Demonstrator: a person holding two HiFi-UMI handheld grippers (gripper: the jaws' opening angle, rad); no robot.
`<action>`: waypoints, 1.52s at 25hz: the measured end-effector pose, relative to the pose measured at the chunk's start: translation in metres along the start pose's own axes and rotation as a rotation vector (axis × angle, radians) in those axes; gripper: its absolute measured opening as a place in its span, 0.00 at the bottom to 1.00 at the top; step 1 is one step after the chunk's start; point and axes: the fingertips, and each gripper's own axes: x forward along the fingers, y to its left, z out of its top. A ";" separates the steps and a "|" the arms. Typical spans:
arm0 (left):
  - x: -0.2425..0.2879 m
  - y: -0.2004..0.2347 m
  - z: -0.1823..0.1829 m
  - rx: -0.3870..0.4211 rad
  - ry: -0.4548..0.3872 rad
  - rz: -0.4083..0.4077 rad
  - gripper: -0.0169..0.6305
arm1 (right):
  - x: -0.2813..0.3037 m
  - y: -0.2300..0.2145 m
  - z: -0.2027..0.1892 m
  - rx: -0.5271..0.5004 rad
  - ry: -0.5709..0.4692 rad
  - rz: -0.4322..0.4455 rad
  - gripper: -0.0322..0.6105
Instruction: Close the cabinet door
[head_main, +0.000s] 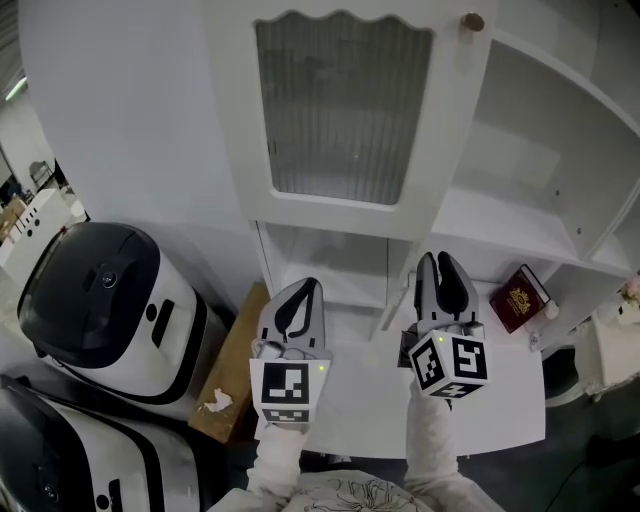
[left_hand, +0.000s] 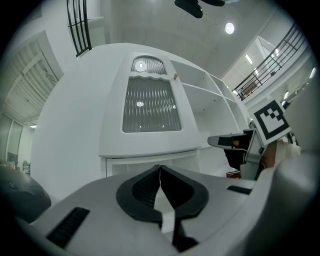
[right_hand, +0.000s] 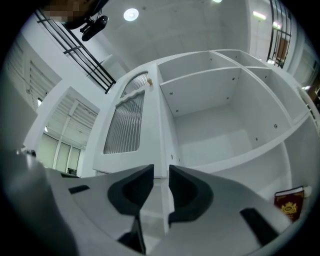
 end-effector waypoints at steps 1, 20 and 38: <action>-0.002 -0.001 0.002 -0.001 -0.006 -0.007 0.03 | -0.005 0.000 0.002 -0.007 -0.001 -0.012 0.19; -0.028 -0.026 0.032 -0.013 -0.080 -0.092 0.03 | -0.073 0.012 0.025 -0.136 -0.018 -0.122 0.08; -0.040 -0.023 0.026 -0.027 -0.066 -0.085 0.03 | -0.080 0.015 0.020 -0.152 0.007 -0.131 0.06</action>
